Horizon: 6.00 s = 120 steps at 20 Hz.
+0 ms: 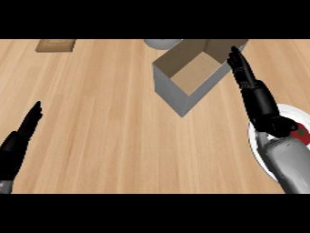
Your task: Pick the tomato from the plate and place it in the cardboard box
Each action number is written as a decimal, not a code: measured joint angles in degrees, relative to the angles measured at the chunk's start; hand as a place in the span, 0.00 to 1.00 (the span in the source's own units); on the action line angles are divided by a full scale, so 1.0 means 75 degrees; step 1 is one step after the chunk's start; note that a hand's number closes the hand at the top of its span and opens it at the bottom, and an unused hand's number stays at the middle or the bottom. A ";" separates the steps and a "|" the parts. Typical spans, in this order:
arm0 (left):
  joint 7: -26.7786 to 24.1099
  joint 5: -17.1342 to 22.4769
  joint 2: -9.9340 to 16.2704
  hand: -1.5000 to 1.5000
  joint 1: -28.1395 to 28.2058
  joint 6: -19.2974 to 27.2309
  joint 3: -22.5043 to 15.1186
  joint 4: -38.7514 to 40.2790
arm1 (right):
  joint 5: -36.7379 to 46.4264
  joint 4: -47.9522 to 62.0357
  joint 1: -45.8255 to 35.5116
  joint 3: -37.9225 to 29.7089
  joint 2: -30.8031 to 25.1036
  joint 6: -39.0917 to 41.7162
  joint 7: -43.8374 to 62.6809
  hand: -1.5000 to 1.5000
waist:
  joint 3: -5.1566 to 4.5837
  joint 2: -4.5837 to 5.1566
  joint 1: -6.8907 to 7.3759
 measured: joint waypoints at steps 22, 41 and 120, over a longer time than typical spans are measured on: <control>0.1378 -0.0464 0.0246 0.50 -0.0626 0.0804 0.0679 0.0505 | -0.0150 0.4944 0.2631 -0.2518 -0.3225 0.3410 -0.5467 0.00 | -0.0024 -0.0083 0.0171; 0.1602 -0.0941 -0.0119 0.50 -0.1019 0.0641 0.0760 0.0781 | 0.3971 0.6439 0.0026 -0.0312 -0.4282 0.3731 -0.4373 0.00 | -0.0065 -0.0116 0.0265; 0.1575 -0.2831 -0.1549 0.50 -0.0869 -0.0486 0.2518 0.0583 | 0.6359 0.2074 -0.1217 -0.3022 -0.1936 0.1951 -0.0781 1.00 | -0.0075 -0.0168 0.0096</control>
